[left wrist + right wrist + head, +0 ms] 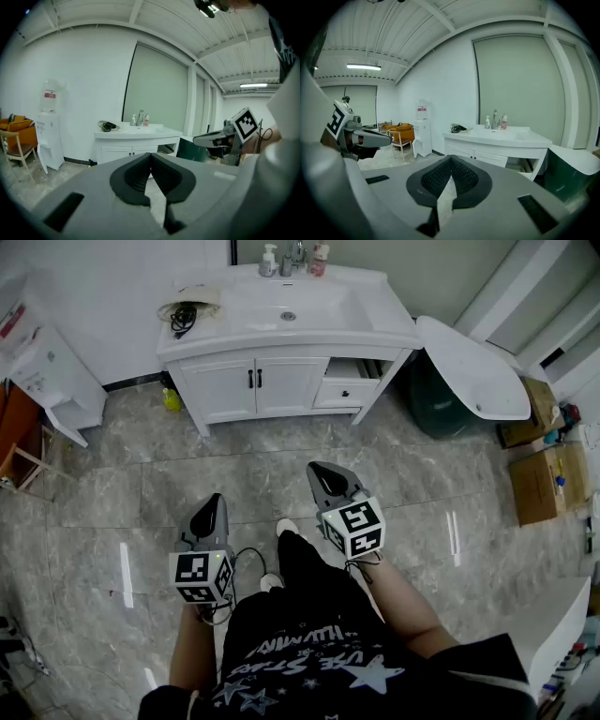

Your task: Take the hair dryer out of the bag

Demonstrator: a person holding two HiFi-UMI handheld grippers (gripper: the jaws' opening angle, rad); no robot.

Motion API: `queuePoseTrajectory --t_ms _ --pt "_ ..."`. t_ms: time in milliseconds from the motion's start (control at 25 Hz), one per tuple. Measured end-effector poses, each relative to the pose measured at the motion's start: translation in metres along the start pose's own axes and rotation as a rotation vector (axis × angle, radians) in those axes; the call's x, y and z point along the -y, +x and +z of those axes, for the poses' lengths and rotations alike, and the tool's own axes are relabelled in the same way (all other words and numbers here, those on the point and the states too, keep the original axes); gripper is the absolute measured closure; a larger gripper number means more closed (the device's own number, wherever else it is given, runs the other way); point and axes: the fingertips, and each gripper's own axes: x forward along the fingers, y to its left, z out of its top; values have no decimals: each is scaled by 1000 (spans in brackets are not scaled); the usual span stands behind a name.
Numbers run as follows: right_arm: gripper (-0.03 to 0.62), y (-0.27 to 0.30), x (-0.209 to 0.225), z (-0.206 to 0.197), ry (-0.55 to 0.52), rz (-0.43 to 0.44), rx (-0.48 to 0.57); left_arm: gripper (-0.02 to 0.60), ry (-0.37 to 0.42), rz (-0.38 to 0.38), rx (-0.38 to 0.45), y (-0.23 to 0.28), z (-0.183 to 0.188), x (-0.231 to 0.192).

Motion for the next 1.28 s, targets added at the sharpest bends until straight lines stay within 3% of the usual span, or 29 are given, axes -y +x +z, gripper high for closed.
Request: queuePoseTrajectory --t_ms 520,760,920,960,1000,1040,1080,1200,1280 --pt "592 -21 -20 -5 1 -25 -15 561 8 4 6 -33 -12 -3" --pt "592 -22 -18 -13 55 -54 -13 561 -48 1 31 -41 -18 -3" --pt "591 -22 -10 -7 103 -72 5 557 -30 26 30 -38 -17 -11" --pt "589 -21 -8 -6 114 -67 4 539 -27 24 30 -36 -16 -12" --pt "565 -19 -8 -6 128 -54 1 472 -26 20 32 -32 -15 -13" --pt "491 -17 -7 -6 144 -36 -3 376 -28 17 36 -29 -13 -14" --pt "449 -13 -6 -6 158 -21 -7 339 -30 17 43 -25 -11 -15" --pt "359 6 3 -5 187 -7 -17 250 -19 20 54 -10 -5 -21" --pt "329 25 12 -5 208 -3 -21 222 -8 24 37 4 -5 -27"
